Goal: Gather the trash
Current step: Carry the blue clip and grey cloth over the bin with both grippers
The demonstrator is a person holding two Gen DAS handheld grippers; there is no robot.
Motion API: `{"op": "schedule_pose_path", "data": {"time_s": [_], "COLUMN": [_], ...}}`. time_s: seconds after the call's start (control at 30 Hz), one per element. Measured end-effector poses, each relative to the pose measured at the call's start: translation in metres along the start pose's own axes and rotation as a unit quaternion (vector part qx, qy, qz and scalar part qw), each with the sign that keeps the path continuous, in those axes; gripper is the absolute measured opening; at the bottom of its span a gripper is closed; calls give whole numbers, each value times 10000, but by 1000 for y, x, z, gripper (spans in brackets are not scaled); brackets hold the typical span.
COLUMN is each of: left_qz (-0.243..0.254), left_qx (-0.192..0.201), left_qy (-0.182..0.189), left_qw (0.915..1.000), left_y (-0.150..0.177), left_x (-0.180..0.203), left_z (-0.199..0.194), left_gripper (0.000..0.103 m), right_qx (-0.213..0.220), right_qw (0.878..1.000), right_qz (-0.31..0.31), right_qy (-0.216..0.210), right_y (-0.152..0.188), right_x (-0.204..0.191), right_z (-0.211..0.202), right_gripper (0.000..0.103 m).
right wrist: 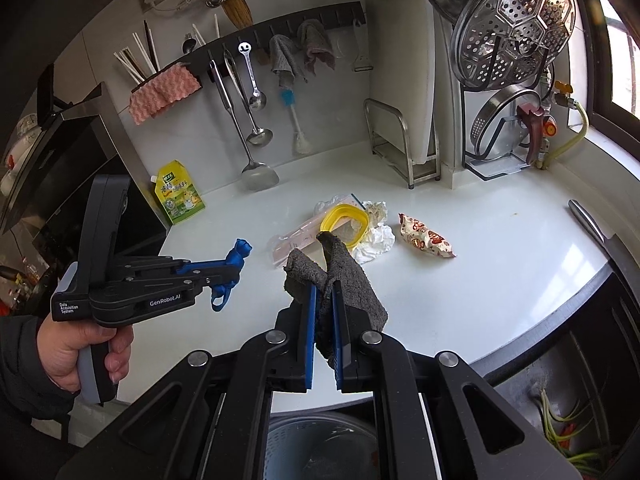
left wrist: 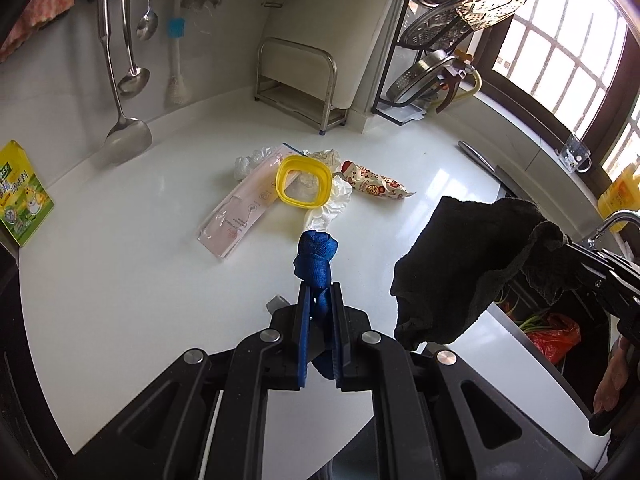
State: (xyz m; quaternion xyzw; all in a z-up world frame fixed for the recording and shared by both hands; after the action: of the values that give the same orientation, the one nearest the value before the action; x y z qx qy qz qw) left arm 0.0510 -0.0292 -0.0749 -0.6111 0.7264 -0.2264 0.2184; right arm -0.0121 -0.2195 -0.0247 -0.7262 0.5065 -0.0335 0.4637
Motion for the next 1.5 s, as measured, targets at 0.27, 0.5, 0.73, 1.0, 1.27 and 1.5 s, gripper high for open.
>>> {"op": "schedule_pose_path", "data": {"time_s": [0.27,0.5,0.73,1.0,1.27,1.5], "left_qz": [216,465,749,1055,1385,1635], "left_qx": [41,-20,-229,-490,-831,-1252], "left_qy": [165,429,660,842,983,1082], "left_qw": [9996,9980,9947,9896,9820,9726], "left_y": [18,37,64,89,114,144], "left_x": [17,42,65,88,110,126], "left_z": [-25,-37,-40,-34,-16,9], "left_gripper": [9,9,9,9,9,9], "right_qx": [-132,-230,-426,-581,-918,-1241], "right_qw": [9999,9995,9986,9970,9931,9879], "right_qz": [92,193,290,491,705,882], "right_qy": [-20,40,102,125,168,282], "right_y": [38,63,88,113,151,182], "right_x": [-18,-27,-33,-31,-27,-12], "right_z": [-21,-35,-42,-47,-41,-30], "right_gripper": [7,7,7,7,7,7]}}
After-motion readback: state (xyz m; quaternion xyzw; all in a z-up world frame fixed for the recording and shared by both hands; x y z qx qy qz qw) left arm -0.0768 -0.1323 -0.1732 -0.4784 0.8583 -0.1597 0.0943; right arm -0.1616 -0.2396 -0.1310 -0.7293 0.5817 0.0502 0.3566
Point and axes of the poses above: each gripper's, at about its wrist camera, not at the fingertips, and z roughly the way its jaws point, x to its right, y to its underside, the point moved 4 cm from there along z, roughly the way its jaws point, and after that the axes turned 14 degrees about -y, right-handed, at the moved point
